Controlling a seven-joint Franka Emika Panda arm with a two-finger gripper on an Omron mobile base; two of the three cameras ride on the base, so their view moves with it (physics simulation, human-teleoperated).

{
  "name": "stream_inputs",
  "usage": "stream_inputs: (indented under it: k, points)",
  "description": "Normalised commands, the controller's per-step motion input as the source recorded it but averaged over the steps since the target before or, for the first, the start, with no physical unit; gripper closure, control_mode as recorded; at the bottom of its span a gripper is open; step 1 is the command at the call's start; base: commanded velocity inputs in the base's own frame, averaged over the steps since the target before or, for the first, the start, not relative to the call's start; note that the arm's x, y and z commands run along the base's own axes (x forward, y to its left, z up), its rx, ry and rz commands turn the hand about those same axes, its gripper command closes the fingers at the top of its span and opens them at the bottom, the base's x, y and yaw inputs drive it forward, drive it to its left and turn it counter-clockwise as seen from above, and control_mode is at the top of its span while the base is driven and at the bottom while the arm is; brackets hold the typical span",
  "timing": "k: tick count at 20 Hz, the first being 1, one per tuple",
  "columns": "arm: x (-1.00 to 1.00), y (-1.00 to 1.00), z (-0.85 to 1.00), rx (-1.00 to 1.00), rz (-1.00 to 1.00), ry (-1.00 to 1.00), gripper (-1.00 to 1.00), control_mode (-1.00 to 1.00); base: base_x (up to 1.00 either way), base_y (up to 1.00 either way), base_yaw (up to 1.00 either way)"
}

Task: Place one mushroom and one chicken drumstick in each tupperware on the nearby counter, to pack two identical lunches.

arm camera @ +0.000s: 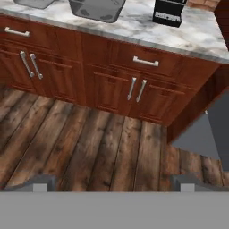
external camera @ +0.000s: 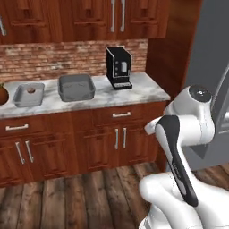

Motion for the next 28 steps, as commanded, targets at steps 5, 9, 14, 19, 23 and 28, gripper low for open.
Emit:
stream_inputs:
  k: [5,9,14,19,23,28]
  points:
    - [0.0,0.0,0.0,0.0,0.0,0.0,-1.0,1.0,-0.23,-1.0,0.0]
    - [0.0,0.0,0.0,0.0,0.0,0.0,-1.0,1.0,0.0,-1.0,0.0]
    - [0.0,0.0,0.0,0.0,0.0,0.0,-1.0,1.0,0.0,-1.0,0.0]
    - [0.0,0.0,0.0,0.0,0.0,0.0,-1.0,1.0,0.12,-1.0,0.0]
    - [0.0,0.0,0.0,0.0,0.0,0.0,-1.0,1.0,0.28,-1.0,0.0]
    - [0.0,0.0,0.0,0.0,0.0,0.0,-1.0,1.0,0.42,-0.76,0.0]
